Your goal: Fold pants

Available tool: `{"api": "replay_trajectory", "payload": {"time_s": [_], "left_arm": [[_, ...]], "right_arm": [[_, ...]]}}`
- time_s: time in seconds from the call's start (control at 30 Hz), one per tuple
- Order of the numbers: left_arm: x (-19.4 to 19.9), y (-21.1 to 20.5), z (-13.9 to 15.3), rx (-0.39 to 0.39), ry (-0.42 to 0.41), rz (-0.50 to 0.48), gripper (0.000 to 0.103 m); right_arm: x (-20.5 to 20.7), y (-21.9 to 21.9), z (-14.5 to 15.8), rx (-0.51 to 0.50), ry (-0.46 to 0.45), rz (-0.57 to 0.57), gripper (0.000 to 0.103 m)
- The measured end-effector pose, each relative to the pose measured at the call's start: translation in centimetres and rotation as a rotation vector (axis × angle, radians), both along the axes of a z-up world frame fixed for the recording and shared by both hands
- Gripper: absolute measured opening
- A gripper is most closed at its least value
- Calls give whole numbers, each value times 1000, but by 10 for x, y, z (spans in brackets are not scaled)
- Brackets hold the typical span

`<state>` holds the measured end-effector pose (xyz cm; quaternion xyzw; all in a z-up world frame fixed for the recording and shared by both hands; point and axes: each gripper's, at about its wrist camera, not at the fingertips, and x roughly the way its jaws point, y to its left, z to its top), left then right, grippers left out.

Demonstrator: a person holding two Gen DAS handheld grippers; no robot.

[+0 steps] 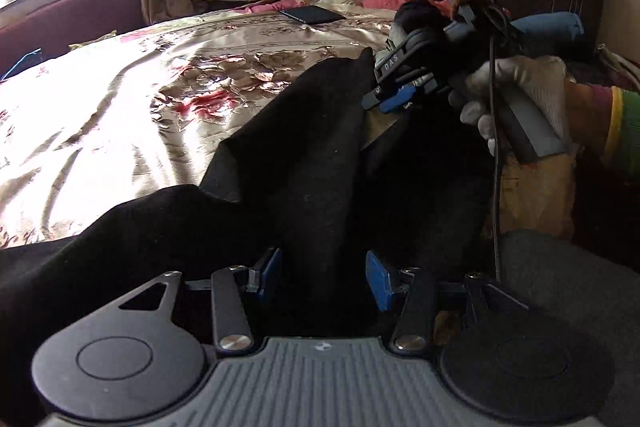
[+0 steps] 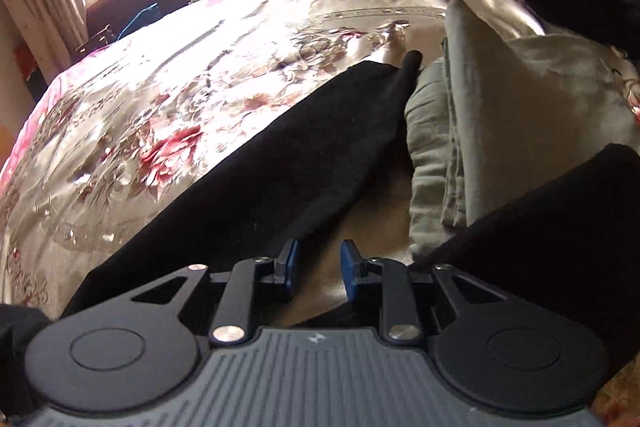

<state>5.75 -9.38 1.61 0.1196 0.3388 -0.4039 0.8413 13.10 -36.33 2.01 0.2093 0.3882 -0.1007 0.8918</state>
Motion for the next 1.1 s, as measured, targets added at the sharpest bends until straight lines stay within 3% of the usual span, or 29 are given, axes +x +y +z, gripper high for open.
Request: {"api": "replay_trajectory", "payload": {"time_s": [0.1,0.2,0.47,0.67,0.7,0.73,0.83,0.93,1.03,1.1], "left_arm": [[4,-19,-12,38,29,-13,60],[3,-28,-17,79,4,-20,60],[10,-27,-17,54,29,7,60],[19,-26,-21,41,37,19,59],[20,-24,-20,36,39,25,53],[22,-23,-19,36,39,34,46],[30,-16,-16,27,56,55,34],[31,-10,-3,3,44,67,29],[15,-4,17,-22,-21,36,28],[2,1,25,-43,-38,8,28]], "right_arm": [[12,-13,-12,80,-38,-24,23],[20,-17,-20,114,-74,-21,23],[28,-27,-29,177,-127,-67,27],[41,-34,-38,224,-171,-165,27],[47,-35,-39,245,-173,-188,24],[49,-38,-39,262,-171,-200,9],[46,-40,-20,287,-224,-176,5],[25,-33,24,228,-322,-105,5],[-26,-26,72,150,-442,-49,5],[-66,-25,88,111,-494,-49,5]]}}
